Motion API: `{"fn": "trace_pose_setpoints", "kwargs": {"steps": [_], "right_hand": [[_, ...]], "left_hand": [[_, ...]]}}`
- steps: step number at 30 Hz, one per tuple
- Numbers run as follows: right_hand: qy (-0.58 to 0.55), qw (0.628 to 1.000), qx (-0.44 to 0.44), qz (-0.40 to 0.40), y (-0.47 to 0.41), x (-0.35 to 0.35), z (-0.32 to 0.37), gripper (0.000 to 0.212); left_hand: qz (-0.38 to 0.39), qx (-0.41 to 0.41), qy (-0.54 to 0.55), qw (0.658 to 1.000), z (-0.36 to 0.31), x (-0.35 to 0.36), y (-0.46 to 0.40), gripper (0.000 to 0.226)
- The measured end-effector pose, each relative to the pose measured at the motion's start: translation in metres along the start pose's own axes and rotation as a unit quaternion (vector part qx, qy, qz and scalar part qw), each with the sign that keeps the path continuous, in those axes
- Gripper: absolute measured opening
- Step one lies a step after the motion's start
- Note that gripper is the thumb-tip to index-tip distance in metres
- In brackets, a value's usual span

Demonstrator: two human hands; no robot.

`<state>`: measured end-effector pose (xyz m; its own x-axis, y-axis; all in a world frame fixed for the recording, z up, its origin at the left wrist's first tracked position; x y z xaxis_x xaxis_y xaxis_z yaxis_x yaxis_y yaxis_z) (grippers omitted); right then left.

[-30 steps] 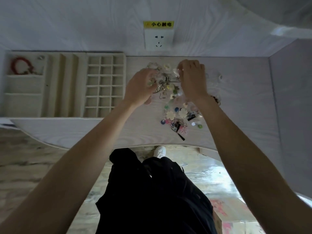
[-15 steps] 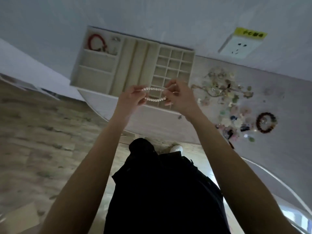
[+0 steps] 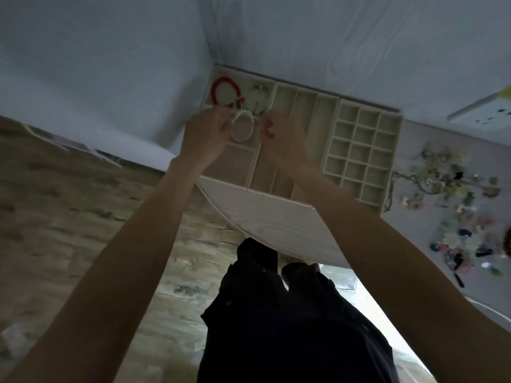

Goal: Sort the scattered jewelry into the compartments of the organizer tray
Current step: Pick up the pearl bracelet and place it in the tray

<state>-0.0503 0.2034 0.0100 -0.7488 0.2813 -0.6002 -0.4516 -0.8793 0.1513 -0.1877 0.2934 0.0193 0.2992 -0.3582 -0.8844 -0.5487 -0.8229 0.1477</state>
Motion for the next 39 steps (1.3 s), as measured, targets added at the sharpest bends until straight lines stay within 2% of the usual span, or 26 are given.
{"fn": "trace_pose_setpoints", "kwargs": {"steps": [2,5,9,14,16,22,29,39], "right_hand": [[0.03,0.999,-0.02,0.003,0.002,-0.004,-0.005,0.025],[0.083,0.991,-0.105,-0.003,0.003,-0.006,-0.005,0.029],[0.224,0.949,-0.218,0.046,-0.006,0.01,-0.002,0.042],[0.362,0.891,-0.233,0.142,-0.004,0.022,0.002,0.037],[0.383,0.882,-0.235,0.141,-0.003,0.02,-0.001,0.037],[0.376,0.886,-0.246,0.116,0.004,0.011,-0.003,0.044],[0.404,0.876,-0.235,0.117,0.007,0.015,-0.004,0.04],[0.407,0.873,-0.25,0.099,0.003,0.016,-0.009,0.024]], "left_hand": [[-0.009,0.032,-0.068,0.997,0.006,0.002,0.001,0.035],[-0.006,0.082,-0.089,0.993,0.015,0.008,0.005,0.04],[0.018,0.136,-0.135,0.981,0.016,0.016,0.0,0.04],[0.002,0.148,-0.183,0.972,0.02,0.015,-0.005,0.028],[0.006,0.15,-0.19,0.97,0.023,0.016,-0.005,0.028],[0.045,0.108,-0.114,0.987,0.018,0.02,-0.008,0.031],[0.064,0.069,-0.03,0.995,0.008,0.023,-0.011,0.031],[0.082,0.047,-0.03,0.995,0.005,0.025,-0.011,0.031]]}}
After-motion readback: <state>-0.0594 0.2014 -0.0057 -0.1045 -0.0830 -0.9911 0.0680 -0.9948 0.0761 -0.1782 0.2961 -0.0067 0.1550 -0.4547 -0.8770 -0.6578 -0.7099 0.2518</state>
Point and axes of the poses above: each hand's wrist, its own y-axis away from the middle knuckle, its own x-axis out of the palm, z = x × y, the point moved 2 cm from there along -y, towards the middle knuckle, and after that the axes turned 8 degrees about -y, right-handed, at the moved point
